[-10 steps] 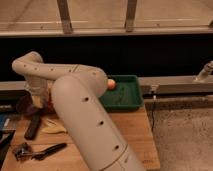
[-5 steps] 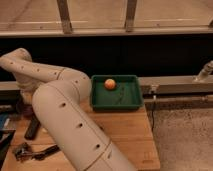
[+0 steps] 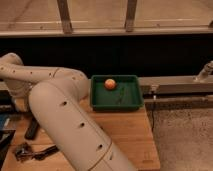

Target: Wipe purple bowl with sponge

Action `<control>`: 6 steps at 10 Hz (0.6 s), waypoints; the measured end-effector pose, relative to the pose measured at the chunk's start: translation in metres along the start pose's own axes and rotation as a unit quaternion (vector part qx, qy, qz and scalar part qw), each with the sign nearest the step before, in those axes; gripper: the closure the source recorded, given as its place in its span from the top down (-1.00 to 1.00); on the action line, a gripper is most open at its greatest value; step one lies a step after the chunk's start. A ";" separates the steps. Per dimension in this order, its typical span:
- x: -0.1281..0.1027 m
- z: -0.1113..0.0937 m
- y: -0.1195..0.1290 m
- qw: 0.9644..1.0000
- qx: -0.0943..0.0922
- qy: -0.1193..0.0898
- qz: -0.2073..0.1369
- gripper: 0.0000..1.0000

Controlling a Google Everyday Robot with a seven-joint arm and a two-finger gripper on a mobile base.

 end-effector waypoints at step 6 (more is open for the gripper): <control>0.049 -0.002 -0.018 0.998 0.003 0.003 0.065 -1.00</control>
